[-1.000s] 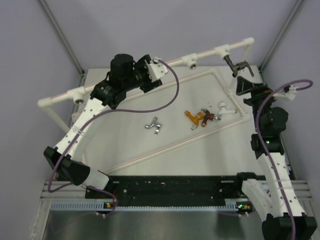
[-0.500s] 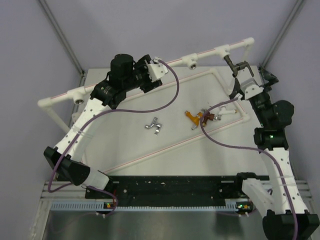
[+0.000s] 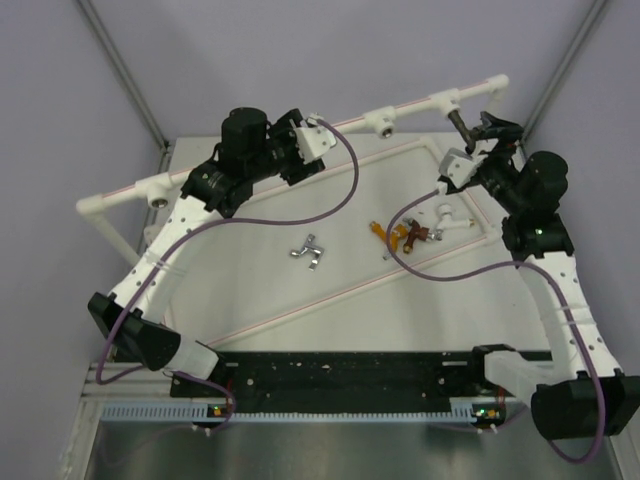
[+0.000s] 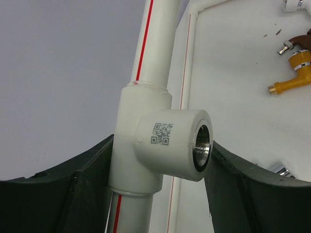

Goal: Install the water faucets

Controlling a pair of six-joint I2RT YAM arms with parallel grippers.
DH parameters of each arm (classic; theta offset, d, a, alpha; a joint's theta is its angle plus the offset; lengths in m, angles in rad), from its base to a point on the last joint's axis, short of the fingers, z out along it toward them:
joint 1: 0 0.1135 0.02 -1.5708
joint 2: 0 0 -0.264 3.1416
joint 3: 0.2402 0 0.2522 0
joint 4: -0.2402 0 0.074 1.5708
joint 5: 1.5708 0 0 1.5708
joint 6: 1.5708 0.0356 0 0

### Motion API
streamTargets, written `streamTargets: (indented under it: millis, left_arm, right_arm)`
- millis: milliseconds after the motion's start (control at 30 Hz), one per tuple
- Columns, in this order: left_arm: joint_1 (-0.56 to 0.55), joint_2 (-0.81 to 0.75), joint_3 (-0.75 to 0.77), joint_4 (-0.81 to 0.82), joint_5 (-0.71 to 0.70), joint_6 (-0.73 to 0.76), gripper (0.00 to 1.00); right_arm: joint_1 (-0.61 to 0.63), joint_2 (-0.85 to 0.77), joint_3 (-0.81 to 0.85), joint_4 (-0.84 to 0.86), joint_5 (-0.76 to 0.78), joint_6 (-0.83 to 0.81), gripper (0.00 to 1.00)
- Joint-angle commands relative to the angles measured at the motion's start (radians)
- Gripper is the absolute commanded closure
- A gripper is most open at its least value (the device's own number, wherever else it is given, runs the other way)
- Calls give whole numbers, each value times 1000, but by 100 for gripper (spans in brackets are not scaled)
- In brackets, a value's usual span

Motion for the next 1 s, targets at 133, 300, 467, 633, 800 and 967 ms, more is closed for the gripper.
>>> streamTargets:
  millis: [133,300,467,633,800,967]
  left_arm:
    - [-13,20,11,35,36,-23,30]
    - [-13,18,11,38,41,-23,30]
    - [-12,20,12,41,43,-27,30]
    - [-12,18,14,38,39,-26,30]
    - [-13,20,14,39,38,-23,30]
    - [-13,23,14,41,47,-23,30]
  right_arm:
    - [24,50,-34,141,44,-50,7]
    - [24,84,-40,242,47,169,34]
    - [23,101,-67,337,60,558,84]
    - [24,101,-118,503,57,1170,100]
    - [24,101,-228,702,237,2108,100]
    - [23,154,-351,946,374,2796,100]
